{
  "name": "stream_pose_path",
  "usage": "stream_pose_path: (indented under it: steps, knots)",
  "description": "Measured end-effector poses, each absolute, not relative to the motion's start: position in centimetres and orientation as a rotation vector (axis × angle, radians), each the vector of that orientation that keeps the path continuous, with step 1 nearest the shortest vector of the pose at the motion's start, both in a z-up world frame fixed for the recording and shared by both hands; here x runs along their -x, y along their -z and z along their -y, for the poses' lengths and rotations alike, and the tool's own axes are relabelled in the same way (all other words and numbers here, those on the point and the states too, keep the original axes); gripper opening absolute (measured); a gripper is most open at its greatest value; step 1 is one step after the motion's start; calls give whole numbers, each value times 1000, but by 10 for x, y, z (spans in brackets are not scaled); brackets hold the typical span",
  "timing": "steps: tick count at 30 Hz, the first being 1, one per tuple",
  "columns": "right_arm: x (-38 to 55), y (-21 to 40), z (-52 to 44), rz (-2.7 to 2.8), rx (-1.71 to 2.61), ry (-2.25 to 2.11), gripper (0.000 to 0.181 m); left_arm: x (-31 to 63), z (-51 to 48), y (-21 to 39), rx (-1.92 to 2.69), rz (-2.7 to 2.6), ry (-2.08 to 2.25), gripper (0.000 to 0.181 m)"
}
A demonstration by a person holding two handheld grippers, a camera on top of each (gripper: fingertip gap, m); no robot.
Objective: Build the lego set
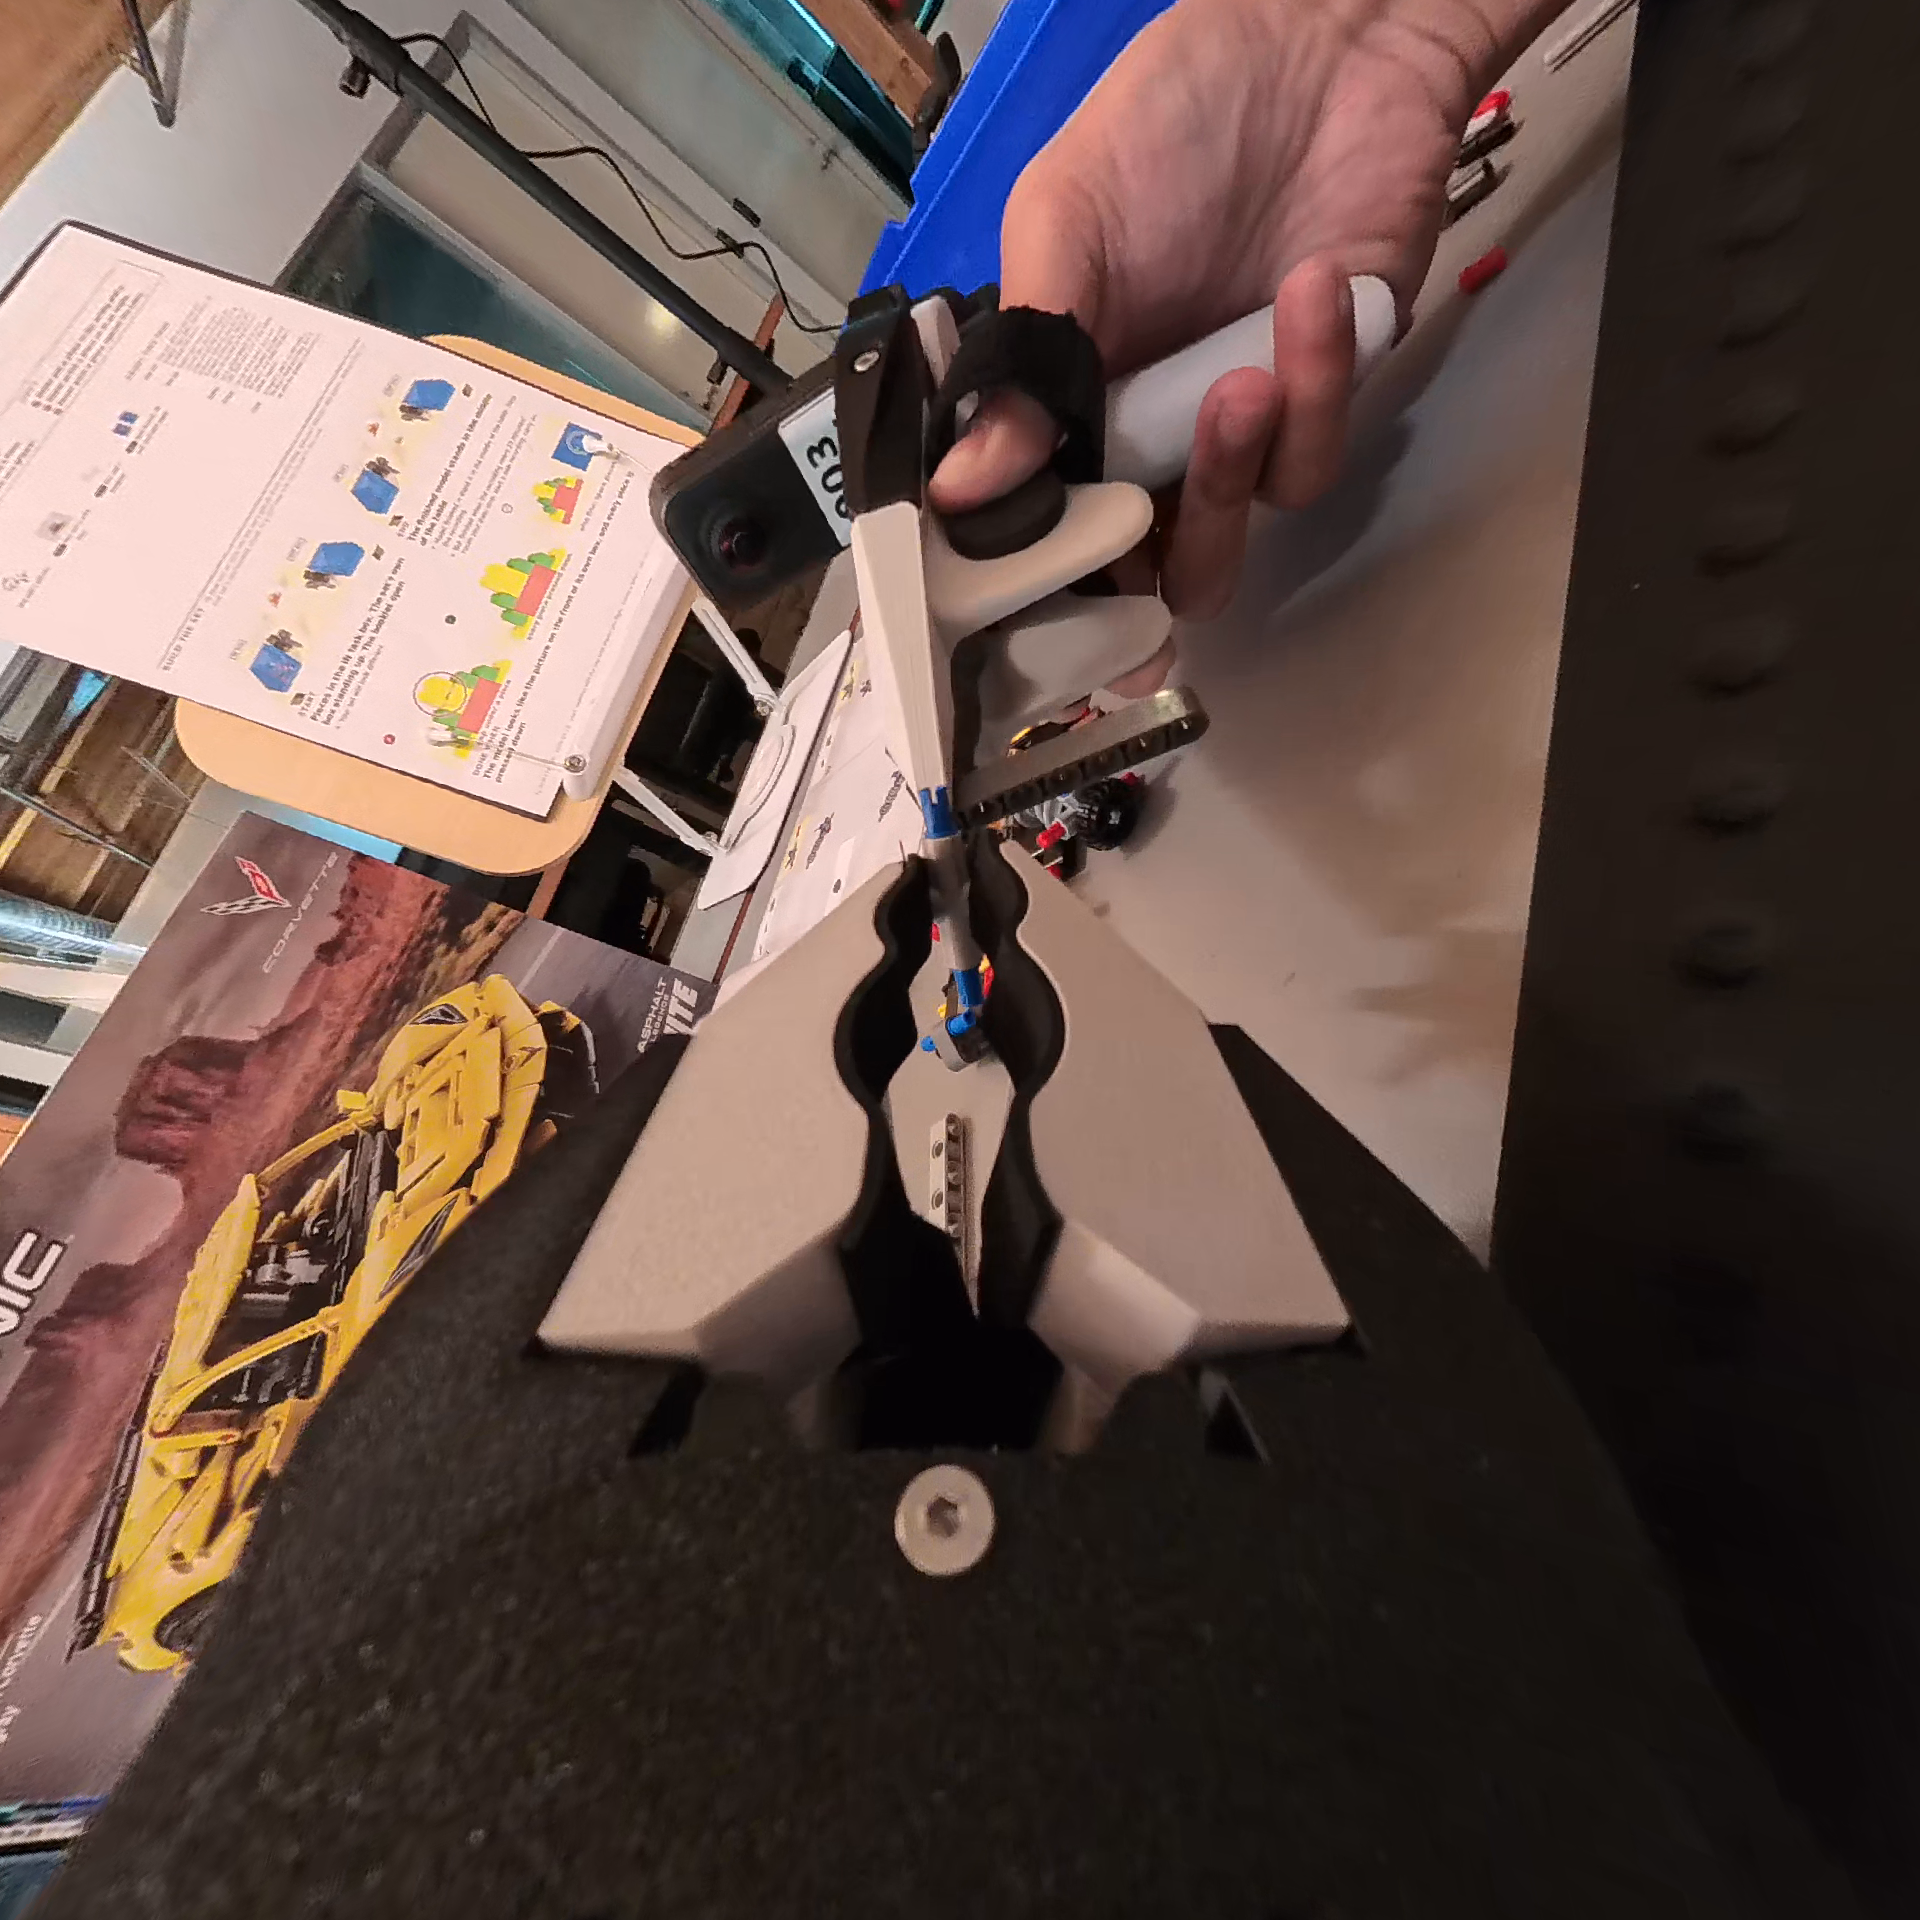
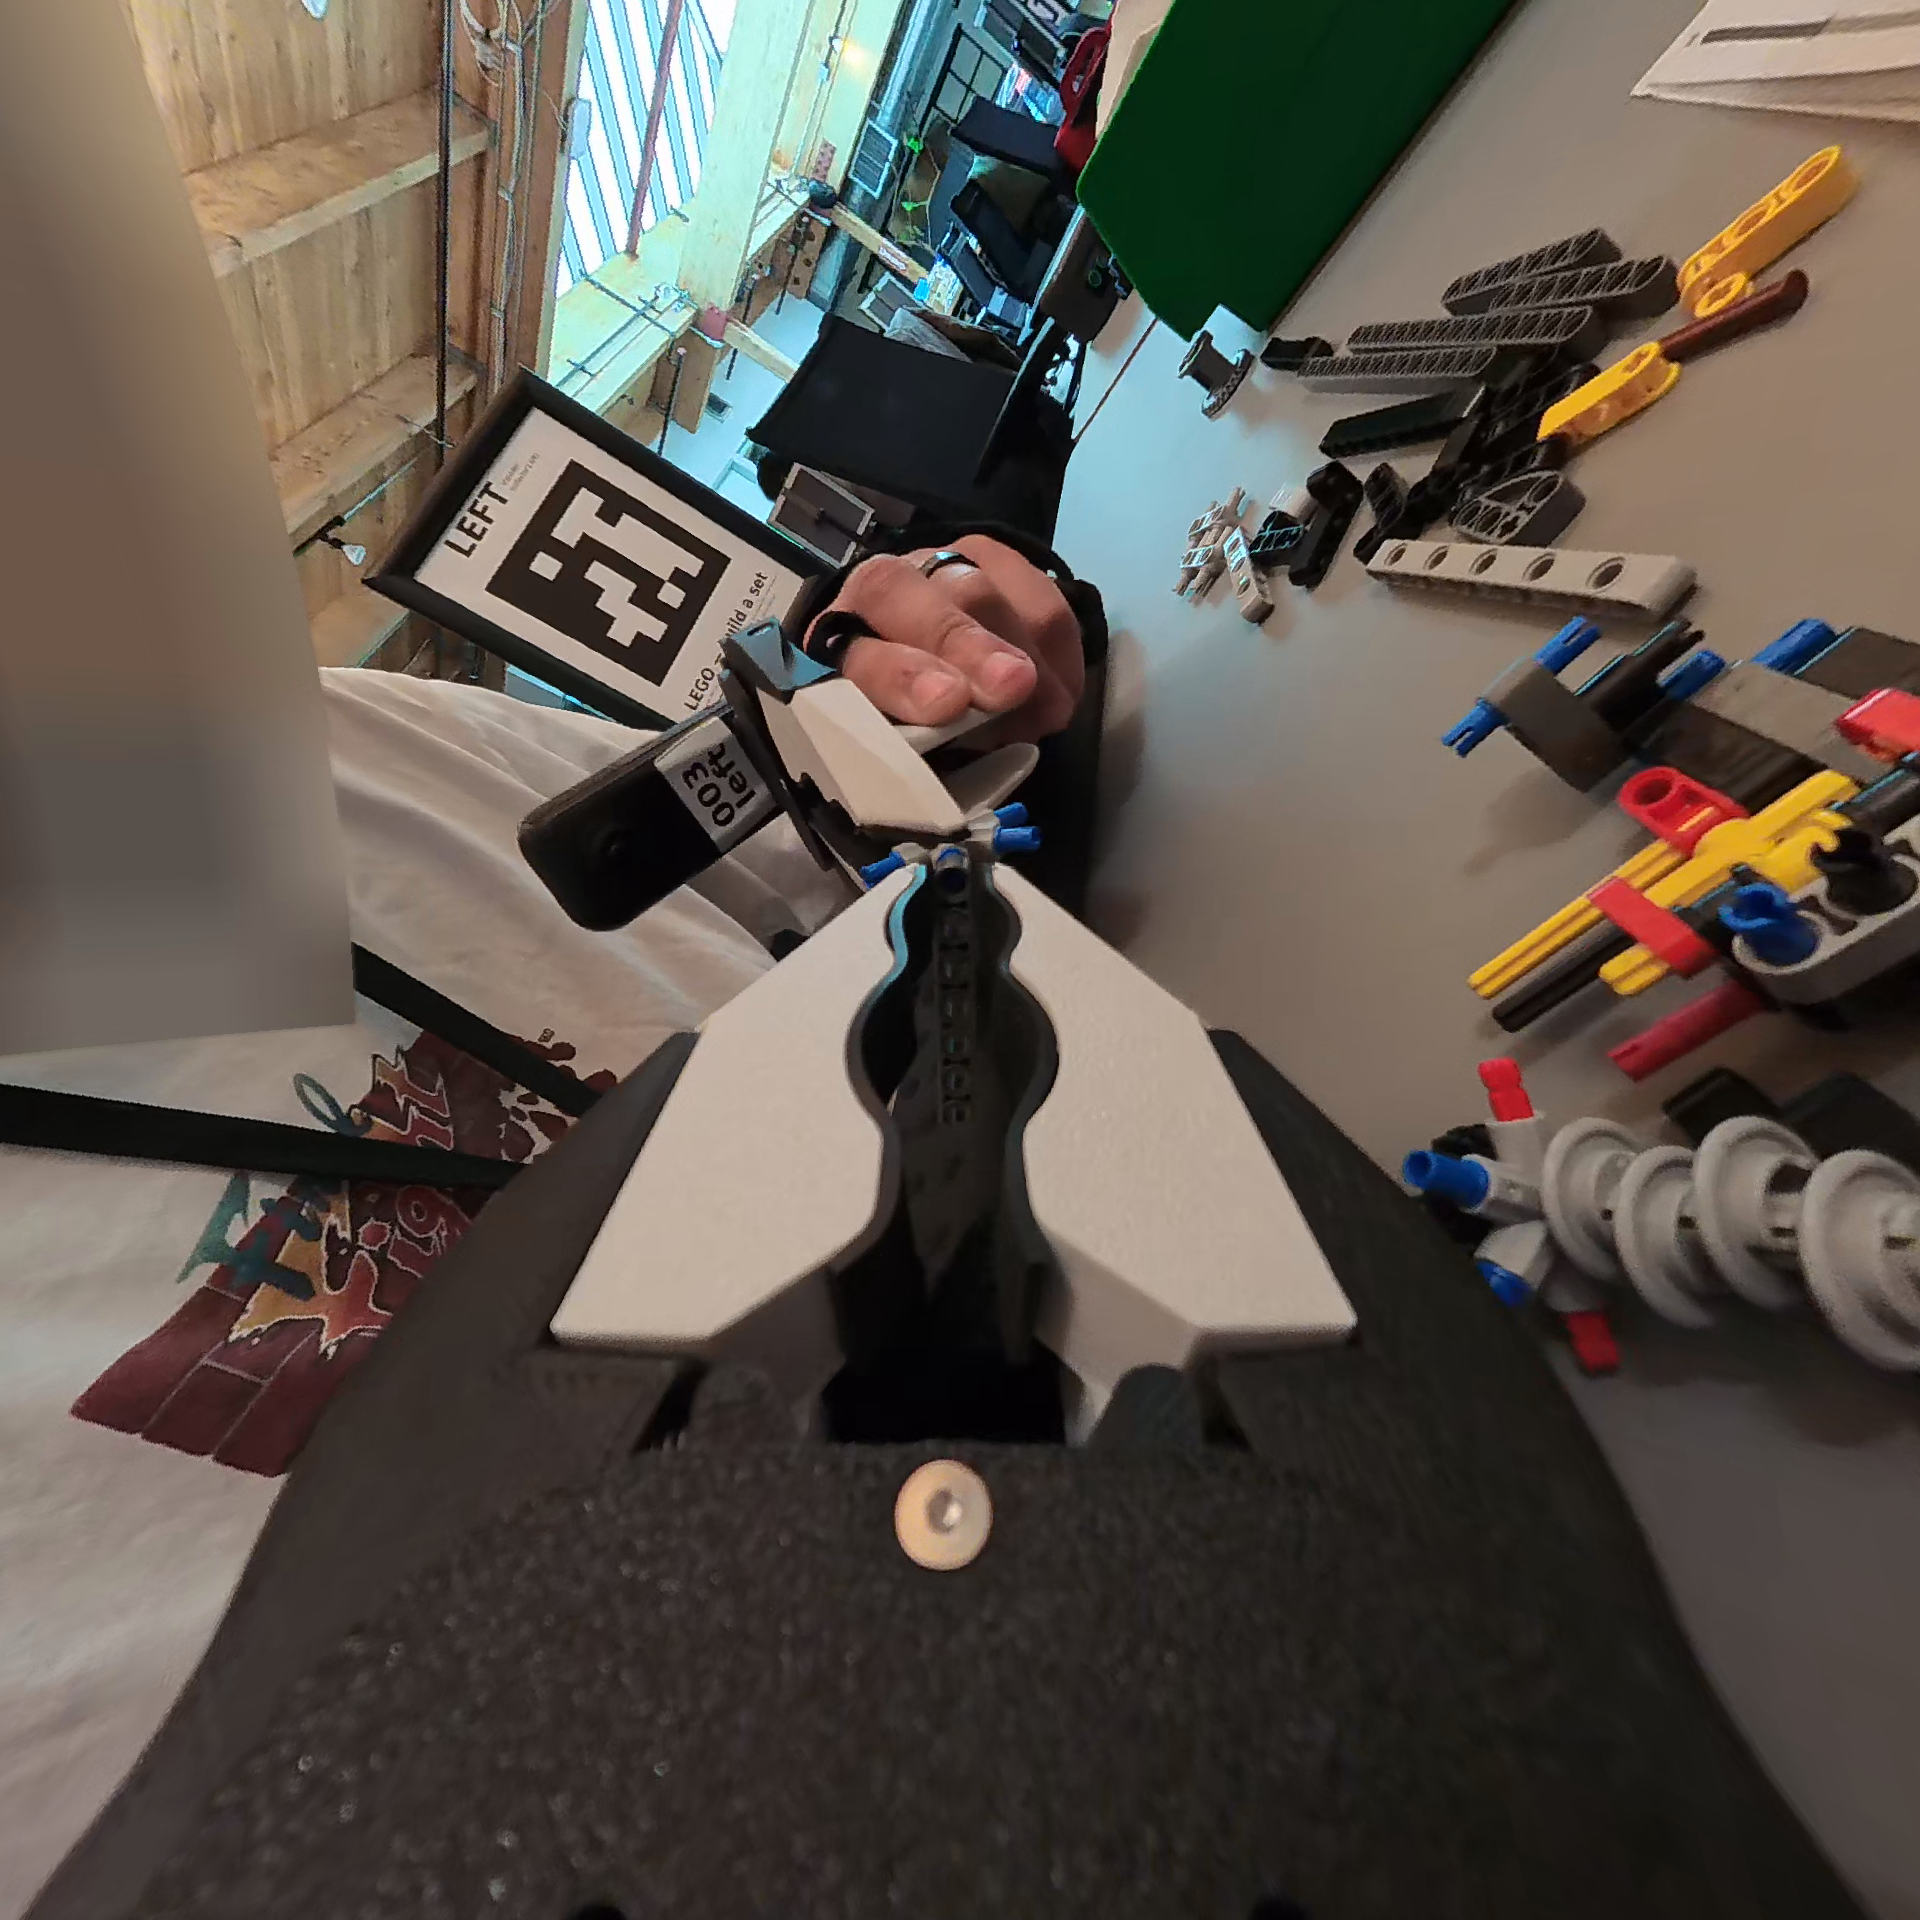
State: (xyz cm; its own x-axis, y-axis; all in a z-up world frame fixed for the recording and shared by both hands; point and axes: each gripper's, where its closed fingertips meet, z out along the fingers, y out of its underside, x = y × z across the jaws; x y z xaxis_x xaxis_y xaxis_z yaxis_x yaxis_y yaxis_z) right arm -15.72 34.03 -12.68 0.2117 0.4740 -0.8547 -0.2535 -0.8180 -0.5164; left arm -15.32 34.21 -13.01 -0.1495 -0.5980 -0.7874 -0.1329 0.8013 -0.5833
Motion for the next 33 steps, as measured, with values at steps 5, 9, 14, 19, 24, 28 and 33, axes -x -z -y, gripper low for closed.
stream_pose_path:
  steps: [5, 9, 14, 19, 24, 28, 33]
  knots:
    - [158, 125, -341, 254, 1915, -1597, 6, 154, -342, 127, 654, -1702, 566, 6]
    - [158, 124, -341, 253, 1904, -1602, 7, 155, -341, 127, 674, -1703, 602, 6]
    - [159, 129, -340, 205, 1935, -1665, 6, 153, -342, 132, 598, -1712, 472, 6]
    - [159, 126, -341, 220, 1918, -1652, 7, 153, -343, 129, 614, -1700, 501, 6]
    - [158, 123, -341, 231, 1903, -1641, 6, 153, -343, 127, 628, -1684, 517, 6]
    - [157, 121, -343, 253, 1900, -1597, 6, 152, -343, 125, 664, -1660, 546, 6]
    - [152, 119, -343, 241, 1899, -1591, 6, 151, -341, 130, 693, -1678, 579, 18]
